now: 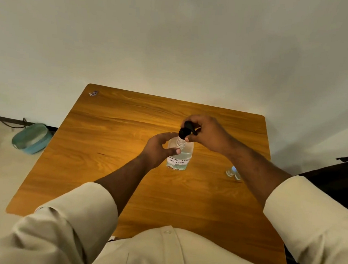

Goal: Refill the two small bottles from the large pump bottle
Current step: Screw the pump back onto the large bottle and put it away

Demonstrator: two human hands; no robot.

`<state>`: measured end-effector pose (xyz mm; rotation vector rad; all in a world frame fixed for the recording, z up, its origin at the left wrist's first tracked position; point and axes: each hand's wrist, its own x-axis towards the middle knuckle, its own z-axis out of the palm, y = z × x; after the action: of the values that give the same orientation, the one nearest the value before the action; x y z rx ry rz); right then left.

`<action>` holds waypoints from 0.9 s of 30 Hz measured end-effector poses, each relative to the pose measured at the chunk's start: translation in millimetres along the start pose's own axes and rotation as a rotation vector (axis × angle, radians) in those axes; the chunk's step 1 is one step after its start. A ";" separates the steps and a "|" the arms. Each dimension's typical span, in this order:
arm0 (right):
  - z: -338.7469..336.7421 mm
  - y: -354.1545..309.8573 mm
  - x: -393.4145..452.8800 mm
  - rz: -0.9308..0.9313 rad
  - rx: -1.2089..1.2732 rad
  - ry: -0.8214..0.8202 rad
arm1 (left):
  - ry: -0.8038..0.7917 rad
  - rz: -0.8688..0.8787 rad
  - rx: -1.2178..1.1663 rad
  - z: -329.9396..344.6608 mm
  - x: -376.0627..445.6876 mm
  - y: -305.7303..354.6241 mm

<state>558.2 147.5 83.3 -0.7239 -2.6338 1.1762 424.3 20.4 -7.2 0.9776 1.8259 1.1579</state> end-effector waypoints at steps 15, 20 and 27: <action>32.2 17.5 1.0 0.025 -0.171 0.056 | -0.058 -0.054 -0.044 -4.2 -0.3 -6.1; 34.6 12.7 -0.4 0.303 -0.157 0.012 | -0.052 -0.042 -0.031 -4.8 -1.0 -7.2; 28.4 3.0 2.1 0.240 -0.139 0.056 | -0.078 -0.051 -0.049 -6.5 2.6 -8.5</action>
<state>547.8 131.6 61.9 -1.1076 -2.6595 1.0160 415.7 17.8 -13.6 0.9301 1.7428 1.1133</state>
